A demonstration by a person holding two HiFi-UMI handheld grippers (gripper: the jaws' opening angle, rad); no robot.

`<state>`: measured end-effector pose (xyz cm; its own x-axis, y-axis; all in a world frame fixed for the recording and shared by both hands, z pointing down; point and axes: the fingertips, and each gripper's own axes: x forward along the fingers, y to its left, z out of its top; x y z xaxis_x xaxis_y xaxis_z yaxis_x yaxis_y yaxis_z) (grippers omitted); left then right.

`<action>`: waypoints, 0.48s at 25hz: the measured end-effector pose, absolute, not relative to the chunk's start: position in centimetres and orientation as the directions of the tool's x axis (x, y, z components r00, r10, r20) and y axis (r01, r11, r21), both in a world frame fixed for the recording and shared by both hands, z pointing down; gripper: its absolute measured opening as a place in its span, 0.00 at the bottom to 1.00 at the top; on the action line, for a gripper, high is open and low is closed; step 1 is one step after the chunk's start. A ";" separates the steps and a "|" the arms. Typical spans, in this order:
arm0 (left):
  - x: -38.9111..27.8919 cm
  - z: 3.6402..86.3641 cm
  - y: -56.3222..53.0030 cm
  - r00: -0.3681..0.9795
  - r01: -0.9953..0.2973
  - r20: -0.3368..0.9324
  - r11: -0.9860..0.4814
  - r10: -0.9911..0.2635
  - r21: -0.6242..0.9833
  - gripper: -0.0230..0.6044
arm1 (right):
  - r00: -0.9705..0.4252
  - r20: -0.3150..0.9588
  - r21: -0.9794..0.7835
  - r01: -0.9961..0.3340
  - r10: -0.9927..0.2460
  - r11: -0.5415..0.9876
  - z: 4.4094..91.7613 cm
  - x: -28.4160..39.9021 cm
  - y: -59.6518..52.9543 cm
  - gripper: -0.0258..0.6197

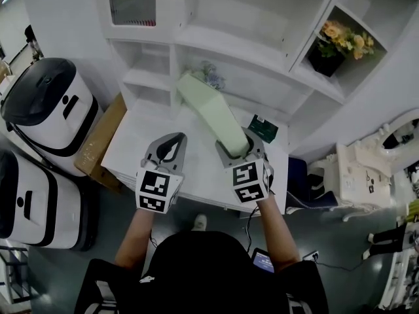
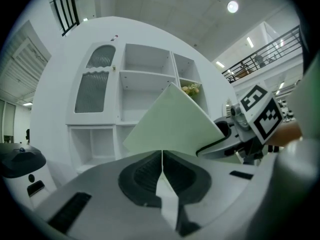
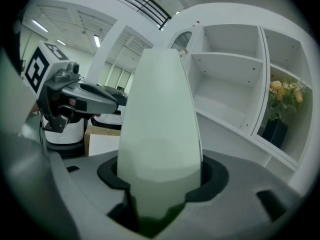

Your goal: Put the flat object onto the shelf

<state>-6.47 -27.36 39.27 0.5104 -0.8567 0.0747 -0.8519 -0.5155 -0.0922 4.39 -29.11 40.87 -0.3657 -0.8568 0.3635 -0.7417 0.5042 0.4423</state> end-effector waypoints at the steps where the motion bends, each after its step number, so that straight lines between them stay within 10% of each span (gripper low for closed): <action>1: -6.3 39.2 -27.5 0.513 -0.850 0.071 -0.517 -0.856 -0.099 0.05 | -0.360 0.374 0.457 -0.730 -0.855 0.508 40.8 4.6 -29.2 0.45; 12: -5.2 37.3 -28.7 0.536 -0.831 0.049 -0.537 -0.843 -0.149 0.05 | -0.295 0.429 0.629 -0.581 -0.854 0.517 38.7 5.7 -30.1 0.45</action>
<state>-5.16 -28.70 37.29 0.5358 -0.8429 0.0493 -0.8305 -0.5367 -0.1490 5.68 -30.08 38.75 -0.2952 -0.8539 0.4286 -0.5805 0.5166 0.6294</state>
